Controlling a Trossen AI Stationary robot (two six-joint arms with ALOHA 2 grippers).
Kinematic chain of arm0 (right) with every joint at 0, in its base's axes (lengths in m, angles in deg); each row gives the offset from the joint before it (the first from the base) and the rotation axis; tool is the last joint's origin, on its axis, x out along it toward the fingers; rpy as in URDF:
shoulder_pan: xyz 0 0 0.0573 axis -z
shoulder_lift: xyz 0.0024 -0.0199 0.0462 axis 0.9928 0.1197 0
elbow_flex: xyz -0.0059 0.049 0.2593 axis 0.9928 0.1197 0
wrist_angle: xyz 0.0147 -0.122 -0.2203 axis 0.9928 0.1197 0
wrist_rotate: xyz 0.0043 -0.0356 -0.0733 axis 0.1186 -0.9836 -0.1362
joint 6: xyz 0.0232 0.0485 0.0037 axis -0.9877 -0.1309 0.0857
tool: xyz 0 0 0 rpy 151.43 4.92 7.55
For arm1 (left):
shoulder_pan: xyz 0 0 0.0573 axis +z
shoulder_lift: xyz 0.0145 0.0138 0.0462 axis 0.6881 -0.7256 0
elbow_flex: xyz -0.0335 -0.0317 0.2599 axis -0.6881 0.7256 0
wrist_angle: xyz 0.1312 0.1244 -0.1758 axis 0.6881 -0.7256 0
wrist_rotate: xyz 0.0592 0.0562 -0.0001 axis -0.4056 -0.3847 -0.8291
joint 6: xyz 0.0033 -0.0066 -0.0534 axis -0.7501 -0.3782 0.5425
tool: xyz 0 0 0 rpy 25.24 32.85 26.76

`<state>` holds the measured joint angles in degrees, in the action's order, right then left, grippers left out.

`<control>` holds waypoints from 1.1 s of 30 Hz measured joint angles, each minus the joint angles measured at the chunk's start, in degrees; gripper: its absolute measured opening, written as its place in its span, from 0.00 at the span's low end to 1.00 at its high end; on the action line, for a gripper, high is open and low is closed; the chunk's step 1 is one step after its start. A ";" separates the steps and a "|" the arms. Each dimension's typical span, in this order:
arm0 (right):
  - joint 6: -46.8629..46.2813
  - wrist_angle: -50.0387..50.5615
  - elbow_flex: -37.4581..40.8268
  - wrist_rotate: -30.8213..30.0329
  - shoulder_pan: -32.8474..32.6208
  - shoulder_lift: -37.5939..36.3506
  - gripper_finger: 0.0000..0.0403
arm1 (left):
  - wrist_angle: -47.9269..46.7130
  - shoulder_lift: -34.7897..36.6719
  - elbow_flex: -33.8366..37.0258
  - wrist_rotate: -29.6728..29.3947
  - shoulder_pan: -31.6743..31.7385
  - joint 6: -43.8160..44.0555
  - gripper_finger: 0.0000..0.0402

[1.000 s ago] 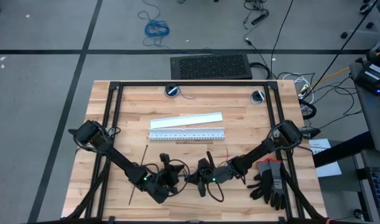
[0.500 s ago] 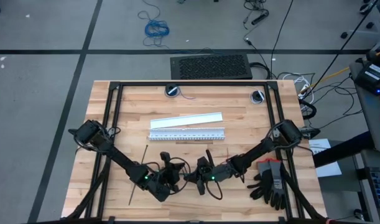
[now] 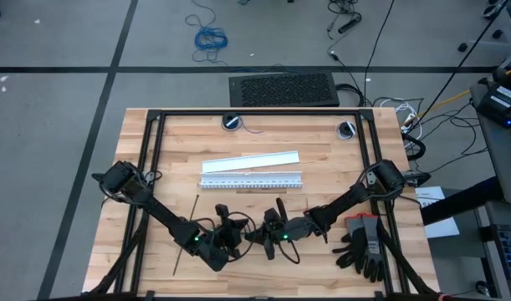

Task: Ziptie cables
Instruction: Wrap the left black zip tie around the colored cable wires

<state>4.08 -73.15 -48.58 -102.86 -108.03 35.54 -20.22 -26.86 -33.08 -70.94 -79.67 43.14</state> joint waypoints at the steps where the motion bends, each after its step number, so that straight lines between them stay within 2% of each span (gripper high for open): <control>1: -0.28 0.00 0.00 0.03 0.09 0.00 0.00 | -0.06 0.00 0.00 0.00 0.00 -0.16 0.00; 14: -0.69 -2.63 0.00 -0.22 3.17 0.04 0.00 | -0.13 -1.50 -0.02 -0.13 -0.89 -3.46 0.00; 21: -2.20 0.38 0.00 -1.04 4.63 0.09 0.00 | -0.08 -1.90 0.00 -0.50 -2.40 -4.84 0.00; 33: 1.31 0.33 -0.07 -0.04 4.09 0.07 0.02 | 0.94 -1.88 0.00 -0.76 -2.56 -5.71 0.00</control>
<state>5.40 -72.82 -48.65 -102.90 -103.94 35.61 -19.28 -28.74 -33.08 -71.70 -82.22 37.43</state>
